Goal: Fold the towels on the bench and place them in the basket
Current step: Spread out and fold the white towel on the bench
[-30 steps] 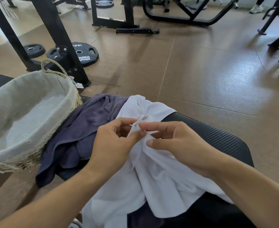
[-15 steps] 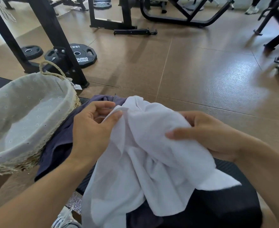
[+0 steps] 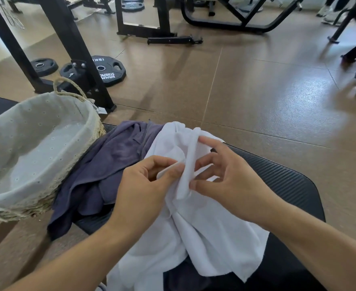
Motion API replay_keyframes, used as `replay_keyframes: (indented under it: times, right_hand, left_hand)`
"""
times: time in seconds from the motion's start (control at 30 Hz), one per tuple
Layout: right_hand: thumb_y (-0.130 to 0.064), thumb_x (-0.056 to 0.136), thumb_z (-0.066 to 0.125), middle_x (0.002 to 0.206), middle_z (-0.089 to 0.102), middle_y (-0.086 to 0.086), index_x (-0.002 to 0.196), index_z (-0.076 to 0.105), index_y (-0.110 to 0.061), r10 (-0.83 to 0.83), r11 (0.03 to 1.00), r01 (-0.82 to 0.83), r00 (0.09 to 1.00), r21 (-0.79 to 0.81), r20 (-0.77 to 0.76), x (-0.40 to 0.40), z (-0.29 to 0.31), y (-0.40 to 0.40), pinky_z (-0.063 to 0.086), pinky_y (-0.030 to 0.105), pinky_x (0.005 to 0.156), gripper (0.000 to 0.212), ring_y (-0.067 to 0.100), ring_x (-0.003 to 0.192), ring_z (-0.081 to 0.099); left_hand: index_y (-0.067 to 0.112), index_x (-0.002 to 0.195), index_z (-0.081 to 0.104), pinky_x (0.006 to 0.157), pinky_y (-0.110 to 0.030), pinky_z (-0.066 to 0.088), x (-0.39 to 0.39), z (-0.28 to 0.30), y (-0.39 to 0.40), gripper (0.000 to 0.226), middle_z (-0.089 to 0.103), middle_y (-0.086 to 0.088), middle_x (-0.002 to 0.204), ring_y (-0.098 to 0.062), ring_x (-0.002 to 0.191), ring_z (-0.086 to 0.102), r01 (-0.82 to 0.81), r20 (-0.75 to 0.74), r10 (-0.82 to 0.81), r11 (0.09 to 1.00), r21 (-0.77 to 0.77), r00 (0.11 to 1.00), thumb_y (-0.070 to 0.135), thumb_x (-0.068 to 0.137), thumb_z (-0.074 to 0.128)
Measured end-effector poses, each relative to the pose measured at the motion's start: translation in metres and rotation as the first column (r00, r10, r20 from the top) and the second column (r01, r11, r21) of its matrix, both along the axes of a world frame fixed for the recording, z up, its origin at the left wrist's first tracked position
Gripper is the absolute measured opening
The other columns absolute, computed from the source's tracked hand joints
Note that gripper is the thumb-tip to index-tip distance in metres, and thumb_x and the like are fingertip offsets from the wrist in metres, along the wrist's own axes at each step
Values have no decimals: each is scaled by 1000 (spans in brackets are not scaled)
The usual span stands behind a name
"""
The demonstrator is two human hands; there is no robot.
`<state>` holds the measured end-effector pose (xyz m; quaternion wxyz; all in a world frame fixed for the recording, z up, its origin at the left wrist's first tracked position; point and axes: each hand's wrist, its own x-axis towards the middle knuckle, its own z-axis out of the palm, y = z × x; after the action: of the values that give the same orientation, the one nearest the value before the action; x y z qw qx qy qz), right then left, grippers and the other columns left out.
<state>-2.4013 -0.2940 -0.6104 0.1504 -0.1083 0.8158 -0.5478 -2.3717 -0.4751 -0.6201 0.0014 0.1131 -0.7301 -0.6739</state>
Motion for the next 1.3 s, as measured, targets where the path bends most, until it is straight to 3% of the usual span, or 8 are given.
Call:
replay_keyframes:
  times: [0.17,0.43,0.63,0.77,0.87,0.97,1.17,1.3]
  right_hand:
    - [-3,88,71,113,63,-24,150,30,-52,75,987,-28,951,157,-301,3,-1,-1,54,18,80,88,5,102,65]
    - [-26,89,76,112,62,-18,112,74,-30,98,981,17,814,192,-573,-3,-15,1,54,29,77,23,8,98,63]
    - [-45,92,65,124,64,-10,89,70,-25,189,931,113,666,347,-722,-7,-8,-1,38,28,103,21,10,125,49]
    - [-42,94,64,81,65,-17,95,64,-28,156,950,53,770,306,-618,-4,-6,-1,32,7,99,14,5,101,54]
    - [-54,93,59,68,53,-18,99,66,-38,135,944,52,842,327,-523,-3,-7,0,38,11,70,19,3,80,54]
    - [-42,92,68,62,53,-14,92,71,-34,115,969,-3,893,249,-435,-3,-3,-1,34,16,54,9,11,59,49]
    - [-42,88,71,84,72,-2,86,72,-37,102,994,-92,968,54,-230,-1,4,0,51,33,71,5,21,75,63]
    - [-35,89,73,84,74,-10,83,75,-35,72,997,-76,977,-12,-201,-3,2,0,52,23,69,6,18,76,65]
  left_hand:
    - [18,104,76,90,-39,61,8,3,-3,19,80,4,95,-13,92,76,32,-22,-32,999,7,999,12,86,75]
    - [16,91,76,87,-54,59,12,10,-8,14,79,-7,83,-31,84,76,-46,-24,48,997,59,999,26,82,77]
    - [25,85,83,78,-47,60,13,9,-8,14,79,-8,86,-26,79,72,-44,52,41,997,58,998,34,75,79]
    - [28,89,84,58,-20,55,13,7,-11,13,79,5,86,-6,74,68,-8,52,8,1000,11,999,33,80,77]
    - [23,95,83,62,-22,59,13,6,-11,14,80,7,92,-7,86,74,-4,66,0,998,62,998,27,83,76]
    - [18,100,81,76,-30,62,14,5,-10,18,80,2,95,-16,92,76,-2,76,-7,993,117,997,23,84,76]
    - [15,108,78,88,-37,61,16,4,-6,20,80,-3,95,-19,93,77,28,50,-36,990,140,998,14,89,71]
    - [19,113,75,92,-37,59,20,2,-2,24,80,-2,97,-18,96,76,94,21,-97,989,118,995,9,95,64]
